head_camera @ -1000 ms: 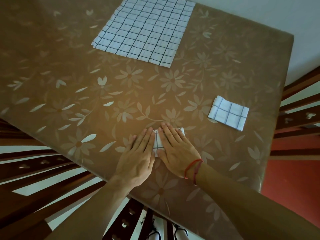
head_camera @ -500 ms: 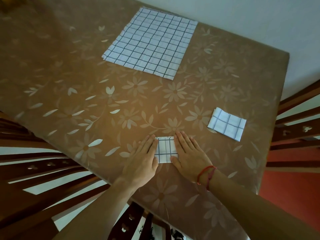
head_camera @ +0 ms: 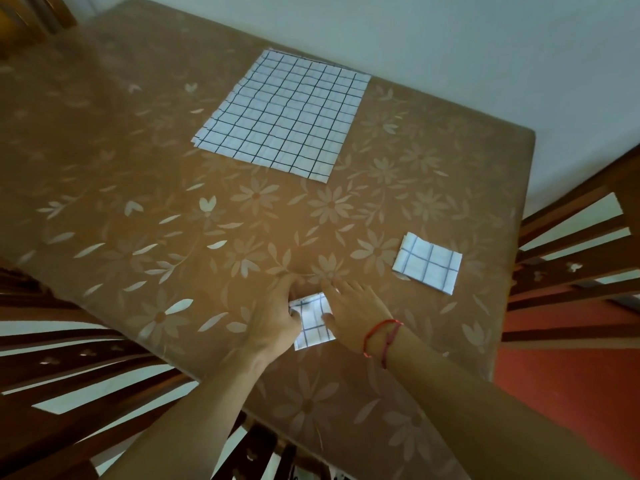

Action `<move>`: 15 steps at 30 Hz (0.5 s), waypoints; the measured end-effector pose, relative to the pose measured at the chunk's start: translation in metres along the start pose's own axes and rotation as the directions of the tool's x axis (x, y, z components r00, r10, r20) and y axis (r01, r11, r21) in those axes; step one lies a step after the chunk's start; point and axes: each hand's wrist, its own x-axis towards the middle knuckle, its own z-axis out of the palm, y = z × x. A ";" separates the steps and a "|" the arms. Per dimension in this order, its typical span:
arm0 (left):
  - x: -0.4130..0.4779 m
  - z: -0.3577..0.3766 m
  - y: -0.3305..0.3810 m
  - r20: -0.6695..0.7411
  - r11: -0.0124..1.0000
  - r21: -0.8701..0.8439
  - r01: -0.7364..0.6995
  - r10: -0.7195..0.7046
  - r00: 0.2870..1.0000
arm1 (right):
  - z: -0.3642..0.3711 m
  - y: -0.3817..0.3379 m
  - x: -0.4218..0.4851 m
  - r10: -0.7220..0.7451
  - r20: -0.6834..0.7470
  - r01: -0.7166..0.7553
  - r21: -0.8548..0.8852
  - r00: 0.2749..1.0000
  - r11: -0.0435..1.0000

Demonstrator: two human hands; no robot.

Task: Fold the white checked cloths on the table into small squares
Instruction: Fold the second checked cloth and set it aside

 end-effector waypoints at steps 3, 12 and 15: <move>-0.010 -0.009 0.009 0.036 0.989 -0.137 0.050 -0.046 0.998 | -0.016 -0.002 0.003 -0.076 -0.060 0.074 -0.033 0.995 0.997; -0.038 -0.050 0.020 -0.034 0.892 -0.438 0.117 -0.146 0.989 | -0.043 -0.033 0.001 -0.052 -0.075 0.069 0.246 0.996 0.967; -0.047 -0.070 0.015 -0.066 0.815 -0.555 0.168 -0.245 0.967 | -0.050 -0.045 -0.005 0.086 -0.101 -0.025 0.493 0.991 0.869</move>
